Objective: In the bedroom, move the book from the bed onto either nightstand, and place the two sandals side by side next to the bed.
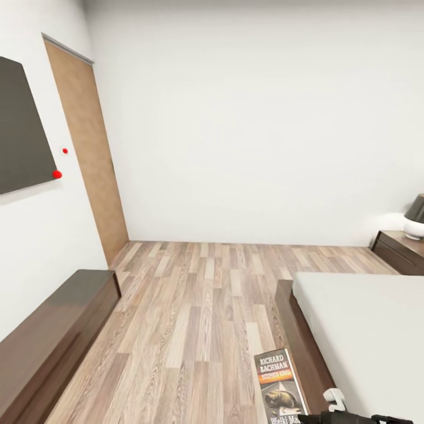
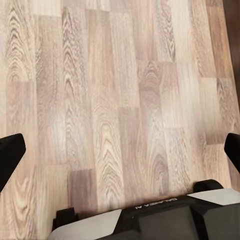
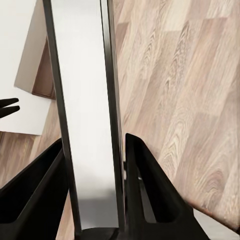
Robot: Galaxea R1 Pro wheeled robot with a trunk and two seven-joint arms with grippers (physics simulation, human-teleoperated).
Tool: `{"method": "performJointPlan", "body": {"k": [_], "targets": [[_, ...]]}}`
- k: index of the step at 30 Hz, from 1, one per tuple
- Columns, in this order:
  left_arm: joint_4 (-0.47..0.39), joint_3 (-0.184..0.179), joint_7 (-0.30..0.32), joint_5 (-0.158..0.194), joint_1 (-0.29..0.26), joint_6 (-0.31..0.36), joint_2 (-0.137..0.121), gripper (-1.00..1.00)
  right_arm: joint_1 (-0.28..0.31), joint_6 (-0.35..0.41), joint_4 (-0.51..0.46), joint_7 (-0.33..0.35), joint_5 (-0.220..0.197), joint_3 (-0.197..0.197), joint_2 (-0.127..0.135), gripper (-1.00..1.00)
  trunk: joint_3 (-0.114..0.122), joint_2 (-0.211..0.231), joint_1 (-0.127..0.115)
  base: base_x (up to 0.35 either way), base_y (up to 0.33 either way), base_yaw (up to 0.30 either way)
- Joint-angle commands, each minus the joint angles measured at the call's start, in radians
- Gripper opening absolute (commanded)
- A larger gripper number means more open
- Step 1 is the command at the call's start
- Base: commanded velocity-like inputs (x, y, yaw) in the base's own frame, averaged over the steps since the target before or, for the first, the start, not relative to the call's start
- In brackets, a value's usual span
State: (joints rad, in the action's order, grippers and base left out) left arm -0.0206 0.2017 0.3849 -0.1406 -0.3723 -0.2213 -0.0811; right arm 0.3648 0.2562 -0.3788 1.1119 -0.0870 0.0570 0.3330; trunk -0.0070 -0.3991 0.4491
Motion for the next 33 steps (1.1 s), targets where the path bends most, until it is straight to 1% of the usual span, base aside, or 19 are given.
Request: {"method": "performJointPlan", "body": {"k": [1,8,18,23,30,31,33], "targets": [[0.001,0.008,0.002,-0.01,0.0,-0.004,0.0,1.0,0.0,0.011,0.0,0.003,-0.007,0.004,0.0,-1.0,-0.001,-0.001,0.001,0.304,0.0,0.0],[0.001,0.008,0.002,-0.01,0.0,-0.004,0.0,1.0,0.0,0.011,0.0,0.005,-0.007,0.006,0.0,-1.0,-0.001,-0.001,0.001,0.304,0.042,0.0],[0.001,0.008,0.002,-0.01,0.0,-0.004,0.0,1.0,0.001,0.011,0.0,0.005,-0.007,0.006,0.0,-1.0,-0.001,-0.001,0.001,0.274,0.193,0.0],[0.001,0.008,0.002,-0.01,0.0,-0.004,0.0,1.0,0.0,0.011,0.0,0.005,-0.007,0.006,0.0,-1.0,-0.001,-0.001,0.001,0.222,0.199,0.0],[0.001,0.008,0.002,-0.01,0.0,-0.004,0.0,1.0,0.0,0.01,0.0,0.003,-0.005,0.006,-0.001,-1.0,-0.001,-0.001,0.001,0.145,0.039,0.0],[0.002,0.008,0.002,-0.01,0.0,-0.004,0.0,1.0,0.0,0.01,0.001,-0.013,-0.004,0.007,-0.004,-1.0,-0.001,-0.001,0.001,0.123,0.004,0.0],[0.002,0.008,0.002,-0.01,0.0,-0.004,0.0,1.0,0.0,0.01,0.002,-0.069,-0.003,0.006,-0.007,-1.0,-0.001,-0.001,0.001,0.122,0.002,0.0]]}}
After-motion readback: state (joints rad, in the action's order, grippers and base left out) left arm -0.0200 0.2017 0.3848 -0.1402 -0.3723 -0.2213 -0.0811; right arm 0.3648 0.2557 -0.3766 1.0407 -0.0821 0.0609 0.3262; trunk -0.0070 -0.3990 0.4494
